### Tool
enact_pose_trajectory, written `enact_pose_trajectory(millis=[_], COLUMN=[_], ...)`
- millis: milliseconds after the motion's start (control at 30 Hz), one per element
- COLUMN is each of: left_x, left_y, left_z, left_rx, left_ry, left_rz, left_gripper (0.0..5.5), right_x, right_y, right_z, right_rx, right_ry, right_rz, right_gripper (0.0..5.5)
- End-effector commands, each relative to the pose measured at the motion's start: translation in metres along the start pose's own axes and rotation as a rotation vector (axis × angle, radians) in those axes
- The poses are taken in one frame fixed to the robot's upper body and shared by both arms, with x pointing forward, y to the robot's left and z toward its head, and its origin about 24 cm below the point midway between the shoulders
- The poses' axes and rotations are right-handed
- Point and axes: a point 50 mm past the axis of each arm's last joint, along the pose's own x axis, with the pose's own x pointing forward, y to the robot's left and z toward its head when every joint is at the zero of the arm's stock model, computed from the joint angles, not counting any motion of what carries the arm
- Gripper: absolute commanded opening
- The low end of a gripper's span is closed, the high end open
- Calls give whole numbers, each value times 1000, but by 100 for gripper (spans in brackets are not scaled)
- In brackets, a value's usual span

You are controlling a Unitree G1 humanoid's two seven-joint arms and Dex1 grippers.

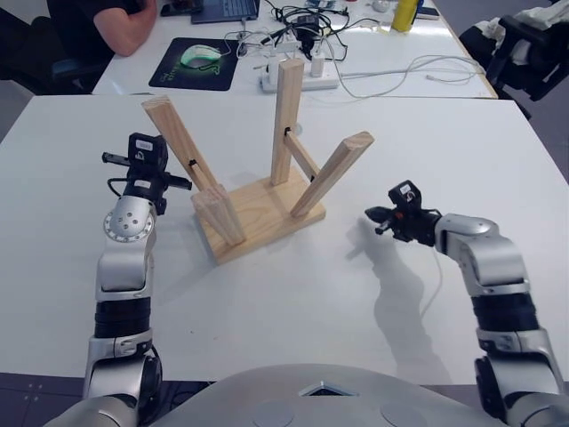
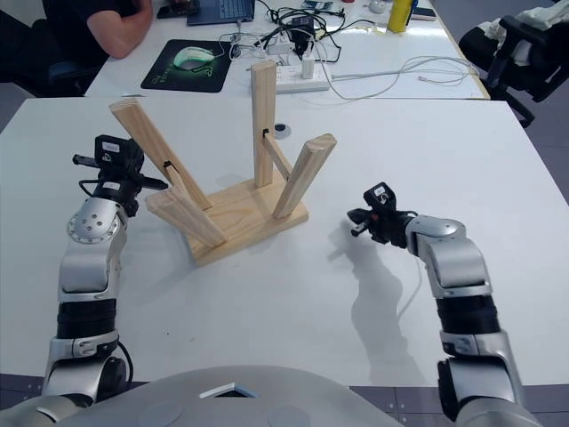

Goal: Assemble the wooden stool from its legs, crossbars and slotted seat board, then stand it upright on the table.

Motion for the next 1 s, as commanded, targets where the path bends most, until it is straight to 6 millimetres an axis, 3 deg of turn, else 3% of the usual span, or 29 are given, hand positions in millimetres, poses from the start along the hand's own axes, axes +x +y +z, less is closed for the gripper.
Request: enact_pose_trajectory(millis=[33,167,300,433,667,1000], left_x=[-21,-44,-57,-66,-60,-51], left_y=[-11,-17,-25,-29,-32,-47], left_z=[-20,-21,-19,-26,-29,-23], left_rx=[76,163,170,175,176,126], left_ry=[164,282,339,421,423,359], left_rz=[-261,-664,-828,-877,-858,-850], left_gripper=[3,3,3,3,3,3], right_x=[8,1,9,31,58,43], right_y=[4,11,18,31,57,71], right_z=[-20,-46,-48,-37,-26,-44], right_rx=[34,71,63,16,-24,-81], right_ry=[-15,8,-6,-34,-54,75], right_rz=[-18,-47,-36,31,186,372], right_gripper=[0,0,0,0,0,0])
